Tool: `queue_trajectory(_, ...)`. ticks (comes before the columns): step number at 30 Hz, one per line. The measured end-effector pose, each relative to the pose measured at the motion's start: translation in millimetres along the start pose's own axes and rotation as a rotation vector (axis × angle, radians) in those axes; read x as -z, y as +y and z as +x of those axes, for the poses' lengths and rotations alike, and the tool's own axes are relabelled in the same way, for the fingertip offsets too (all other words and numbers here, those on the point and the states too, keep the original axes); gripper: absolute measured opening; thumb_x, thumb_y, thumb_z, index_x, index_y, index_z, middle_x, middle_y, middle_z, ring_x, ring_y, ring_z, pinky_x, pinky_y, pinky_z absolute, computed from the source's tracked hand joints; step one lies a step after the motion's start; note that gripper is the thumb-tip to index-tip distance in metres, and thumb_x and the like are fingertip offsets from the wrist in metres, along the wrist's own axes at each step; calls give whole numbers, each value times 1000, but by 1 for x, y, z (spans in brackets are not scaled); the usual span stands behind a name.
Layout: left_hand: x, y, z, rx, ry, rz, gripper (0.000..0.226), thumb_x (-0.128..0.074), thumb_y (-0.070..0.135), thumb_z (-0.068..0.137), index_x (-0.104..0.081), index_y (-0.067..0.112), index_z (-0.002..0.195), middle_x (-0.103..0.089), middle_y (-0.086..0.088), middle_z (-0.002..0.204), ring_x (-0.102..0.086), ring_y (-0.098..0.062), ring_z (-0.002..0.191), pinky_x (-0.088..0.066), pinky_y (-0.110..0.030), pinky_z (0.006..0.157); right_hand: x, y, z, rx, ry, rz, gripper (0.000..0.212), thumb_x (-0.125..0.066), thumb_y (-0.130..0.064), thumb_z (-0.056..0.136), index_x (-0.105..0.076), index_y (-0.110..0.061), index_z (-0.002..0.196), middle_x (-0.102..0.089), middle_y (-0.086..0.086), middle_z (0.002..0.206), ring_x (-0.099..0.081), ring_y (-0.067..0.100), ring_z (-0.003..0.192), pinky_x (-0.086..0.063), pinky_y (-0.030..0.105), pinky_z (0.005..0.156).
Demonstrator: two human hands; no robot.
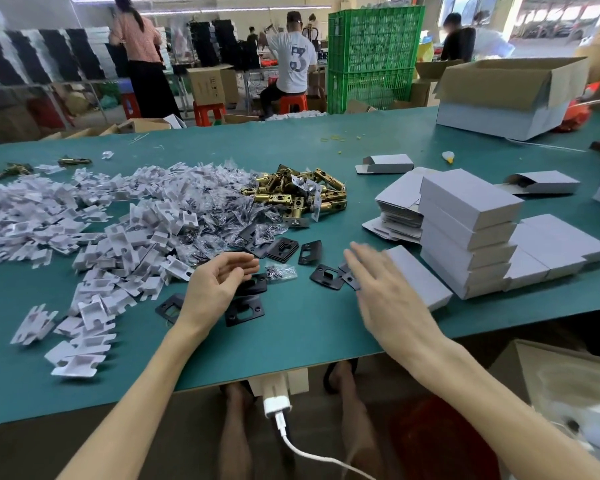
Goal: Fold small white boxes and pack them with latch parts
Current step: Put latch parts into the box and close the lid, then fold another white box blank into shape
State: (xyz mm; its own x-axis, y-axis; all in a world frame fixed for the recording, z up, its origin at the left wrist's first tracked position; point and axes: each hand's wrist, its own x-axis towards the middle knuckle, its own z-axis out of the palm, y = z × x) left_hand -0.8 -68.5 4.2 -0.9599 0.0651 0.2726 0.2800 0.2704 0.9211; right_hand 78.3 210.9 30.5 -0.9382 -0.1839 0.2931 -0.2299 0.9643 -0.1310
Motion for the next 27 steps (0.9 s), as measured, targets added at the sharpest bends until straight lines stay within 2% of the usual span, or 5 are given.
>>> queue_trajectory(2, 0, -1, 0, 1, 9, -7, 24, -53, -8, 103, -70, 1, 117, -78, -9, 111, -76, -20, 107, -59, -31, 96, -6, -10, -1, 21, -41, 220, 63, -48, -15, 107, -20, -16, 163, -16, -5, 170, -14, 9, 155, 0, 11, 117)
queue_trajectory(5, 1, -2, 1, 9, 14, -26, 25, -52, -9, 102, -70, 1, 117, -79, -9, 111, -76, -21, 106, -60, -33, 96, -18, -5, 3, -34, -77, 265, 58, -43, -24, 109, -21, -15, 162, -18, -5, 169, -14, 7, 155, -1, 11, 115)
queue_trajectory(16, 2, -4, 1, 5, 5, -44, 26, -53, -9, 102, -70, 3, 116, -79, -6, 109, -76, -21, 106, -60, -30, 94, -20, 23, 4, -73, 32, 186, 53, -47, -21, 108, -33, -8, 158, -35, 5, 163, -30, 16, 151, -6, 13, 117)
queue_trajectory(24, 2, -4, 1, 3, -8, -43, 26, -53, -8, 102, -71, 6, 115, -79, -5, 109, -76, -21, 106, -59, -28, 94, -8, 40, 12, -100, 114, 129, 48, -54, -4, 101, -47, 2, 148, -51, 15, 151, -48, 26, 141, -36, 33, 119)
queue_trajectory(27, 2, -5, 1, 3, -18, -34, 27, -53, -8, 102, -71, 8, 115, -79, -5, 110, -75, -20, 107, -59, -28, 95, -9, 43, 14, -79, 97, 88, 49, -55, -3, 100, -47, 1, 148, -51, 14, 151, -49, 26, 140, -32, 29, 118)
